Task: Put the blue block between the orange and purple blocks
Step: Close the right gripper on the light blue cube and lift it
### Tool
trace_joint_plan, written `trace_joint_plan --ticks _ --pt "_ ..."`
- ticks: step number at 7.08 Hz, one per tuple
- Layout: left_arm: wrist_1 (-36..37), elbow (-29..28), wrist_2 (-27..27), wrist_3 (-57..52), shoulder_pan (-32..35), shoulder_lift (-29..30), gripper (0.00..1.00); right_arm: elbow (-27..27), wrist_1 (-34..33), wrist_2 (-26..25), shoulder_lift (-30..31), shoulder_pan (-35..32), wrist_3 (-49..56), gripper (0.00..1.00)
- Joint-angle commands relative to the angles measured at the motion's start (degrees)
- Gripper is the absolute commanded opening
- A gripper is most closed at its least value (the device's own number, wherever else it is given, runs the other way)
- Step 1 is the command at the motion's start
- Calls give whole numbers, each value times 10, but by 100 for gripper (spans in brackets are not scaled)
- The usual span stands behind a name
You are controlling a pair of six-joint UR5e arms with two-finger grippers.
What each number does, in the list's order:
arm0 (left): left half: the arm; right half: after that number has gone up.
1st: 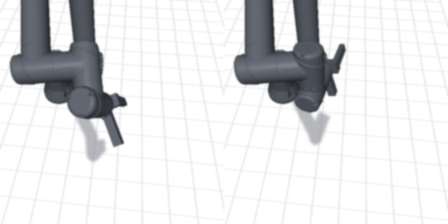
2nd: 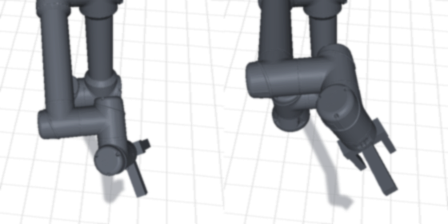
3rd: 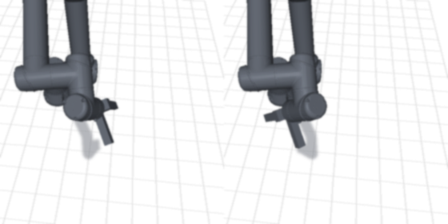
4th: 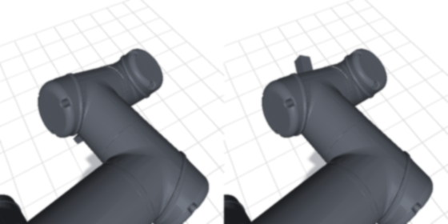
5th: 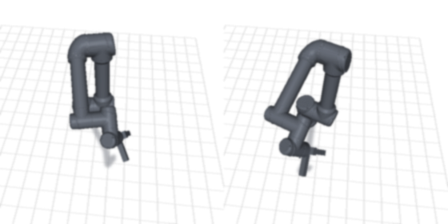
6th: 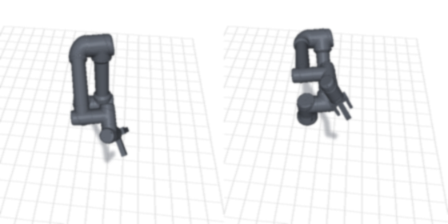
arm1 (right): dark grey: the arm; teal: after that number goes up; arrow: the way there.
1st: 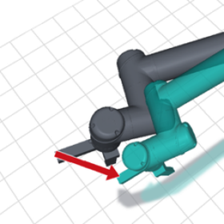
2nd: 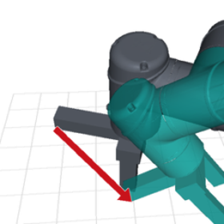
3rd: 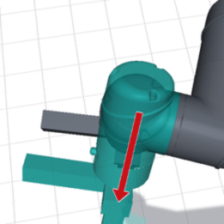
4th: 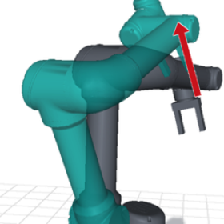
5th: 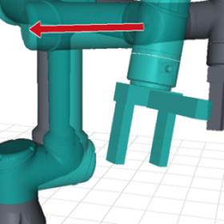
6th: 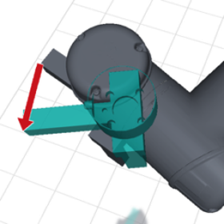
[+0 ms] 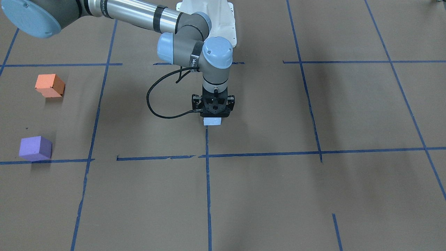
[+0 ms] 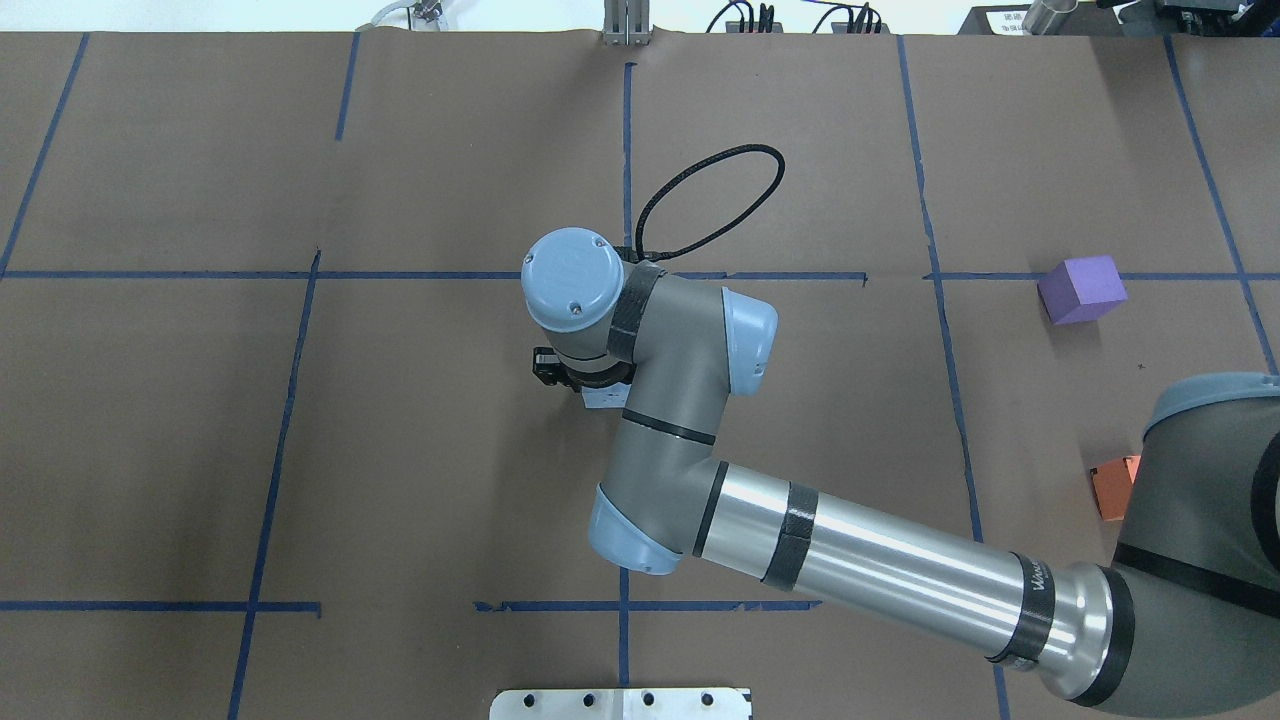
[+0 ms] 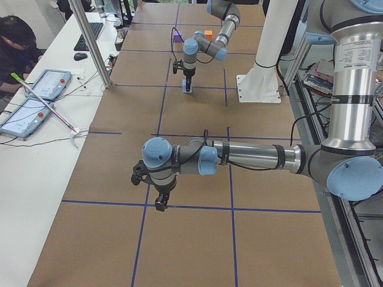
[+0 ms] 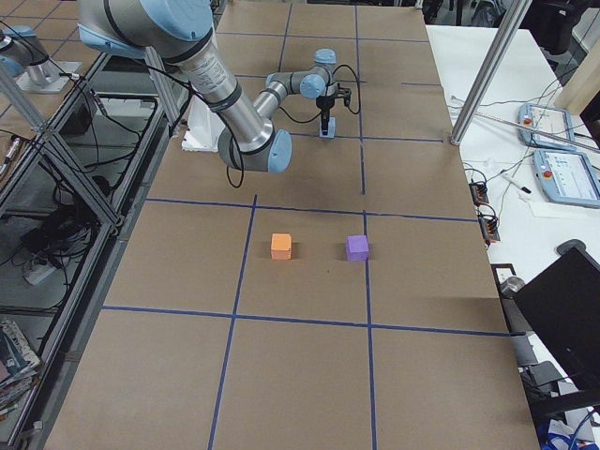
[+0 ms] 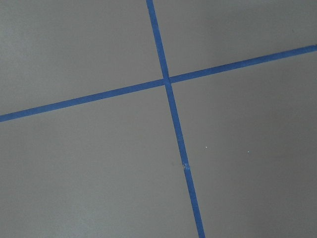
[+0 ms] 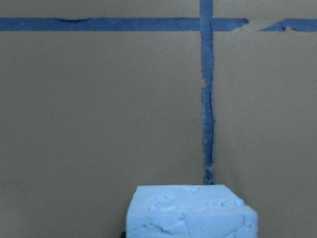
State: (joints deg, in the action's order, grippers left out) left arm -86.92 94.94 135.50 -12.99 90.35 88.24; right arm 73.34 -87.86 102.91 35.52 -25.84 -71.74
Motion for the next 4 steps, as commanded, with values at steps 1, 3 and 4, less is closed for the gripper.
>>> trace_joint_plan --ticks 1,3,4 --pt "0 2 0 2 0 0 100 3 -3 3 1 -3 0 20" --pt "-1 4 0 2 0 0 100 55 -22 24 33 -41 5 20" --pt "0 5 -1 2 -1 0 100 139 -61 49 95 -73 50 20"
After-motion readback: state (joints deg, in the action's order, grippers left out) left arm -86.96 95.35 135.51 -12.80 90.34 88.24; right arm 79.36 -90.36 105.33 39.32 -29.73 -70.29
